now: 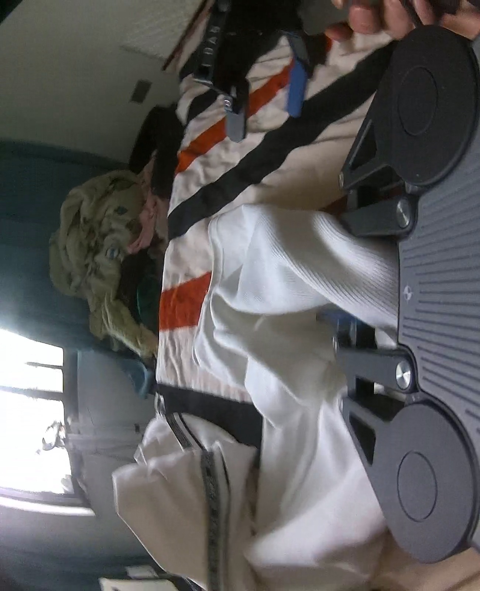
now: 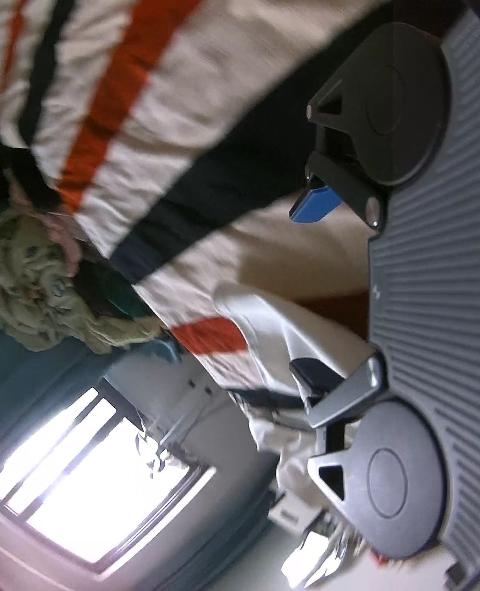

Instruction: Fold clothes

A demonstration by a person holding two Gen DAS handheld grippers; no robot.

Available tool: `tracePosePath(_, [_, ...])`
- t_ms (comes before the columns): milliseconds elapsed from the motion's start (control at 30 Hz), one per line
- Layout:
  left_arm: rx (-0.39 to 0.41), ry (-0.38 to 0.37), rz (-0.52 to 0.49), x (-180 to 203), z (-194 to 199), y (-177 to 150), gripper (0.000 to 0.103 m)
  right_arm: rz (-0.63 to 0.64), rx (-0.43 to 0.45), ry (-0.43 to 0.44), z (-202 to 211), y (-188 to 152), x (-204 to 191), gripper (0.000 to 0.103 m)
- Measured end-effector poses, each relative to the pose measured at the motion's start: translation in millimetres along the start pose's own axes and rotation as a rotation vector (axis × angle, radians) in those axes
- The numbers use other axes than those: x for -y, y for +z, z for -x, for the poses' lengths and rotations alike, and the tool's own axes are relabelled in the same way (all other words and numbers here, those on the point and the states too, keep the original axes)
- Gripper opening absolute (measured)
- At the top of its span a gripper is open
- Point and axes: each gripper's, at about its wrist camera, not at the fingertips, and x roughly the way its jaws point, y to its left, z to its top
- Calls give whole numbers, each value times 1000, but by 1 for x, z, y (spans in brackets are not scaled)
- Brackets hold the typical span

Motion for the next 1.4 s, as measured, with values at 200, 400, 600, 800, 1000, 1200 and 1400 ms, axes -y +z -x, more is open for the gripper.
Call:
tracePosePath(200, [-39,0,100,-16,12,-17,74,36,-95,-15,-53,5,-6,83])
tracePosePath(400, [15,72,69,-14,20,-21,89,-30,-140,28,-119,28,13,83])
tracePosePath(600, [37,79,3,2,-1,-18,90,-35,-126,154,-163,44,25,65])
tracePosePath(800, [40,74,-118,25,-15,-30,91,-5,-129,106,-177,44,21,20])
tracePosePath(1000, [48,16,-88,23,-18,-30,91,26,-8,94,-152,60,11,7])
tracePosePath(1200, [129,-46,-66,24,-5,-25,92,38,261,12,-75,99,26,6])
tracePosePath(1400, [171,-61,32,14,3,-17,92,21,379,-146,0,106,69,6])
